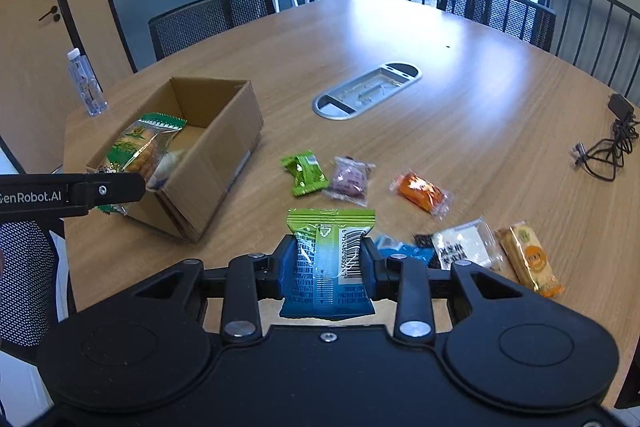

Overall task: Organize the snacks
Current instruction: 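Carry the green biscuit pack and blue candy over the cardboard box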

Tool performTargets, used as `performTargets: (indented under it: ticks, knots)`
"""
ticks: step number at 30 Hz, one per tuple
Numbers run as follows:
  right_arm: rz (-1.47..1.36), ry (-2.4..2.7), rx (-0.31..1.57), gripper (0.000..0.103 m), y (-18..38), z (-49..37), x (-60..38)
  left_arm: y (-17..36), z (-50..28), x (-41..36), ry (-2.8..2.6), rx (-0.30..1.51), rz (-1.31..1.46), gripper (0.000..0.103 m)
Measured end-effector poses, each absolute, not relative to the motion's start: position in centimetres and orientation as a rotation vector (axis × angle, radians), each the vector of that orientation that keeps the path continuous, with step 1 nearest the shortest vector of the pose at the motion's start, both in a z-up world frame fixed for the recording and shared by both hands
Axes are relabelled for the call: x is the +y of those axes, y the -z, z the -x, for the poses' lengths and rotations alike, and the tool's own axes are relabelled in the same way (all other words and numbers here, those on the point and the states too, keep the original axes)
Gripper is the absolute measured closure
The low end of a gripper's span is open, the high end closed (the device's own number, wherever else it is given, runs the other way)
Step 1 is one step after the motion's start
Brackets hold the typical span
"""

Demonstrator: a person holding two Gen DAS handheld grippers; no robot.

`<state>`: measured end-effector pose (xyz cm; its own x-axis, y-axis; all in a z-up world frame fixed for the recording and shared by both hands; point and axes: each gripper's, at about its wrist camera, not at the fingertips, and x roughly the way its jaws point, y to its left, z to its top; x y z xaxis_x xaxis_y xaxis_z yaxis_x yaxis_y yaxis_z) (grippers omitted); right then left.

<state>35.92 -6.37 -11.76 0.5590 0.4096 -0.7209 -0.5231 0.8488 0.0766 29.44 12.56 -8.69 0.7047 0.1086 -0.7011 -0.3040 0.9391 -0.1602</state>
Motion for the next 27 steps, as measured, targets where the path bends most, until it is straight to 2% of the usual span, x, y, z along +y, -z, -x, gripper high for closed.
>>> performTargets:
  ticks: [13,27]
  knots:
    - [0.169,-0.66,0.737,0.07,8.5,-37.3,-0.2,7.6,-30.1,17.9,-0.32,0.736,0.298,0.048]
    - [0.176,-0.775,0.767,0.07,9.1,-40.9,6.8,9.6,-33.1,23.3,-0.386,0.794,0.316,0.048]
